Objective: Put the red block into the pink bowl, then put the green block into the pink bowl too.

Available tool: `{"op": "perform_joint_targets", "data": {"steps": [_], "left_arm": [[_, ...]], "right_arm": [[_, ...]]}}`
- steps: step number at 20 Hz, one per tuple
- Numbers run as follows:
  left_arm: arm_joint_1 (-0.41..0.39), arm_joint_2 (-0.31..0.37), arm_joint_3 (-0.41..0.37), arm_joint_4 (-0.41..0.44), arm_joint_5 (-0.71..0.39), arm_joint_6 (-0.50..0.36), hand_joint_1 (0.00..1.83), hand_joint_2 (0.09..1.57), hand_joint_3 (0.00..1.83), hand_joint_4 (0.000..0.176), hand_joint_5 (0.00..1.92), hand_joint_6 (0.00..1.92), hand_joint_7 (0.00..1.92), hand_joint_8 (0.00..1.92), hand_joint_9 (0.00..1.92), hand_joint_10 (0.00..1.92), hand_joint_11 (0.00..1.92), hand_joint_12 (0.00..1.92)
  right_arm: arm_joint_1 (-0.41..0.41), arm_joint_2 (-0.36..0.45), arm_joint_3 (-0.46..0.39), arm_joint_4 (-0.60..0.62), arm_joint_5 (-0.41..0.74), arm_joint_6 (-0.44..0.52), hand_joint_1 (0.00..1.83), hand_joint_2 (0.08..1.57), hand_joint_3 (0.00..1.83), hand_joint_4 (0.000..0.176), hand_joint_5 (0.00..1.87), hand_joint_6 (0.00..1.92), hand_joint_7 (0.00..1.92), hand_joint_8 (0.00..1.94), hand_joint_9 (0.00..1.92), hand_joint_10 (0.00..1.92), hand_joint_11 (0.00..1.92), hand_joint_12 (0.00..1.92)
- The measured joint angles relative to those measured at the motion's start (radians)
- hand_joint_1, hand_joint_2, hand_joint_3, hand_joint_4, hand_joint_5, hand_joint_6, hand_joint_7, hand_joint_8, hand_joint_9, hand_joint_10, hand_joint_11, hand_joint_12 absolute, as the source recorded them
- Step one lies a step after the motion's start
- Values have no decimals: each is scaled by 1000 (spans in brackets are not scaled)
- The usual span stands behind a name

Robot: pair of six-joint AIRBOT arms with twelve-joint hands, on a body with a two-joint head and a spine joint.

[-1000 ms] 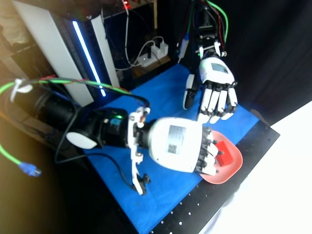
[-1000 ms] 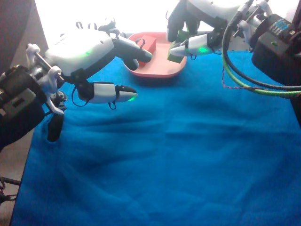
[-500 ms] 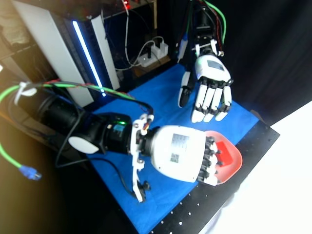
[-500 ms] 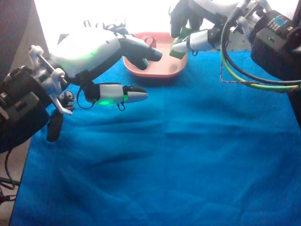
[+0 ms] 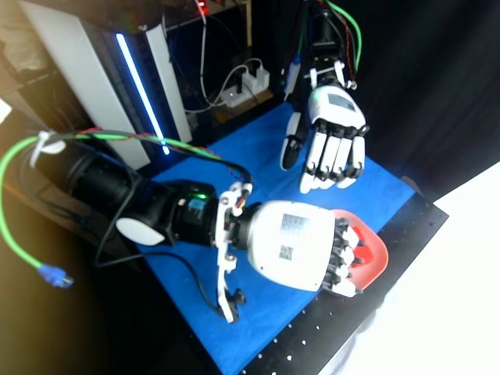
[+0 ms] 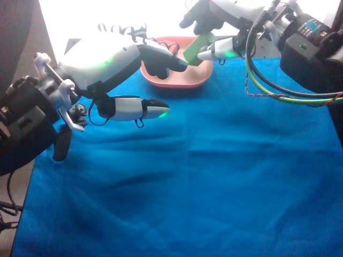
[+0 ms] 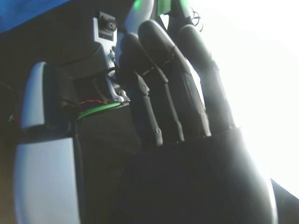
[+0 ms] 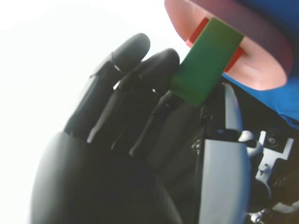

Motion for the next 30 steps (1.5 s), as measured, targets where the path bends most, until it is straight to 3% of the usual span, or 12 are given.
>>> {"op": "perform_joint_targets", "data": {"steps": [2,7,9,12,13,14,15,16,17,19,26,30], "left_arm": [[0,0,0,-1,0,0,962,1032,0,0,764,3,723,834,656,992,236,1471],[0,6,0,-3,0,-1,984,1025,0,0,761,2,748,831,678,1005,262,1441],[0,6,0,-3,0,-1,983,1018,0,0,777,11,762,836,695,957,271,1398],[0,9,0,-12,0,-2,995,1009,0,0,756,2,759,765,683,893,246,1368],[0,12,0,-16,0,-2,991,1011,2,0,761,4,771,757,671,877,211,1351],[0,13,0,-22,-2,-2,988,1015,0,0,755,1,775,731,677,838,212,1316],[0,17,2,-34,-5,-2,974,1021,0,0,747,0,771,700,695,783,215,1320],[0,18,3,-43,-8,-1,955,1034,0,0,739,0,767,718,688,733,179,1278],[2,21,3,-66,-17,-1,942,1046,0,0,732,0,759,749,698,748,183,1319],[17,39,3,-76,-35,-2,936,1040,0,0,747,8,745,790,714,864,285,1393],[61,84,-17,-152,-78,3,1033,1023,0,0,717,0,619,645,565,879,261,1427],[104,98,-32,-226,-120,18,996,1008,0,0,668,1,657,258,568,684,284,1491]], "right_arm": [[0,-1,0,-4,0,0,1301,890,0,0,874,0,964,0,1058,2,714,853],[0,-2,1,-7,-7,0,1307,888,1,0,885,3,982,2,1050,9,587,1102],[0,-2,1,-10,-7,0,1320,880,0,0,907,12,1003,13,1104,33,677,1164],[0,1,-7,-24,-8,47,1362,913,10,0,969,12,1076,14,1173,35,759,1056],[0,9,-18,-43,-9,73,1279,1021,7,0,1019,680,1194,490,1168,16,771,987],[0,18,-29,-47,-13,77,1253,1067,3,0,973,891,1154,722,1158,6,759,947],[0,35,-43,-48,-13,78,1358,1031,2,0,901,385,1151,724,1130,5,749,861],[0,52,-53,-48,-11,78,1383,1027,1,0,946,160,1138,748,1123,3,726,876],[0,67,-63,-46,-2,77,1357,973,0,0,942,66,984,321,1107,12,727,869],[0,92,-82,-39,19,77,1325,946,0,0,921,6,987,40,1074,1,728,827],[1,159,-185,-48,71,80,1123,902,0,0,809,0,867,0,869,0,611,672],[1,214,-230,-43,97,80,1069,868,0,0,760,0,770,0,801,0,467,789]]}}
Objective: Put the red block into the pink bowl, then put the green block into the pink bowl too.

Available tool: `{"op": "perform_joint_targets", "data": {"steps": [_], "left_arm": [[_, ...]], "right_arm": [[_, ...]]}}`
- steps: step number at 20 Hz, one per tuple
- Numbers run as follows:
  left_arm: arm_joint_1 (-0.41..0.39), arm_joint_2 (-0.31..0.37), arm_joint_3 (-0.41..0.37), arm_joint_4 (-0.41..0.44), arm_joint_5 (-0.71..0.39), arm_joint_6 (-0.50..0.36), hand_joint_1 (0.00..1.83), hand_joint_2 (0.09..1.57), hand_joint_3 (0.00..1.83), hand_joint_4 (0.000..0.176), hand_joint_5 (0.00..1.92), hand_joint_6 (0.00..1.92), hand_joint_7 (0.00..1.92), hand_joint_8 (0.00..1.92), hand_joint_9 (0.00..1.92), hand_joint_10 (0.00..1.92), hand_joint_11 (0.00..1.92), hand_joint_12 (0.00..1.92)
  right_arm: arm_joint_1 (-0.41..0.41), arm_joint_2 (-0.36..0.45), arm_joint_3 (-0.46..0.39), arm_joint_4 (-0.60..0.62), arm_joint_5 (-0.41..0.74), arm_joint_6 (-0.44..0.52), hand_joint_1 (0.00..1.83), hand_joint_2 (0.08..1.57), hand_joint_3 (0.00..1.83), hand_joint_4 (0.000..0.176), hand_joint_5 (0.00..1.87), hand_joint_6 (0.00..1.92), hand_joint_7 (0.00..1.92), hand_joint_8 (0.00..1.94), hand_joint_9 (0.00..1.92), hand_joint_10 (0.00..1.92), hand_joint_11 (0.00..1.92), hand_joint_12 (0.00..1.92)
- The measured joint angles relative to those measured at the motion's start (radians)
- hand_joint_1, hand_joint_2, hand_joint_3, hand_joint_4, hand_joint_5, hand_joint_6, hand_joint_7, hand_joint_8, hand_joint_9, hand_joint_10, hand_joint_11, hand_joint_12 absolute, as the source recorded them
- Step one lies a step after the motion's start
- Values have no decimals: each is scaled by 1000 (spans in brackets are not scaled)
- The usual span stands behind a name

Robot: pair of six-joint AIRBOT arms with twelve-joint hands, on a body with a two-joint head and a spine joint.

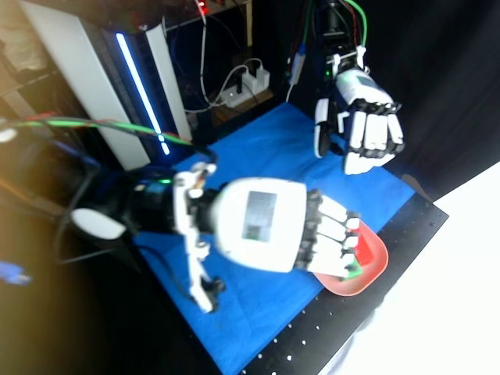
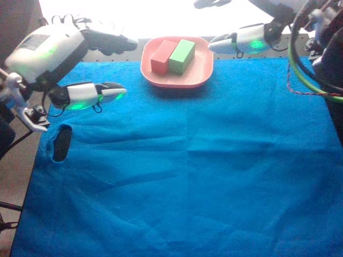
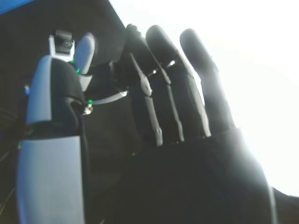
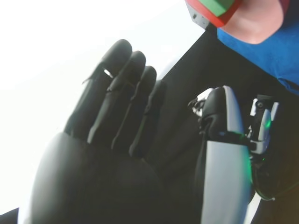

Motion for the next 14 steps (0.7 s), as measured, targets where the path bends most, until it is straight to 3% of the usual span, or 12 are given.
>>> {"op": "perform_joint_targets", "data": {"steps": [2,3,4,5,6,7,8,9,12,14], "left_arm": [[23,15,-15,-28,-27,6,966,998,0,0,630,0,735,103,590,644,259,1608],[31,24,-25,-40,-41,12,945,1003,0,0,576,0,722,45,576,543,197,1621],[36,35,-37,-55,-57,28,902,1004,0,0,506,0,655,2,596,300,132,1538],[47,43,-44,-64,-76,35,902,1004,0,0,506,0,655,2,596,300,132,1538],[57,52,-57,-76,-90,46,889,997,0,0,481,0,618,0,608,179,108,1499],[64,56,-66,-87,-103,53,864,995,0,0,445,0,578,0,597,89,73,1472],[81,59,-74,-101,-124,61,852,996,0,0,421,0,555,0,584,49,40,1475],[103,59,-85,-119,-145,63,864,988,0,0,413,0,533,0,561,27,7,1428],[133,61,-101,-141,-166,65,833,968,0,0,372,1,482,1,518,2,0,1328],[133,72,-103,-140,-177,66,791,963,0,1,332,0,446,0,492,0,0,1336]], "right_arm": [[0,25,-33,3,18,0,1052,859,0,0,704,0,692,0,741,0,431,780],[0,35,-50,3,21,0,1046,859,0,0,678,0,645,0,689,0,380,758],[-3,46,-72,2,26,0,1043,848,0,5,615,0,617,0,650,0,343,746],[-6,51,-86,2,33,0,1043,848,0,5,615,0,617,0,650,0,343,746],[-12,61,-100,-6,44,0,1054,839,0,0,593,0,603,0,634,0,336,746],[-18,67,-107,-7,50,0,1047,827,0,14,562,0,551,0,568,0,249,764],[-22,76,-114,-5,54,0,976,816,0,52,543,0,526,0,540,0,214,761],[-24,84,-119,-3,58,0,975,814,0,69,489,0,476,0,482,0,131,776],[-34,104,-144,8,77,-7,969,833,1,41,393,0,395,0,411,0,44,821],[-34,113,-164,9,81,-24,903,825,0,72,376,1,360,0,362,0,6,813]]}}
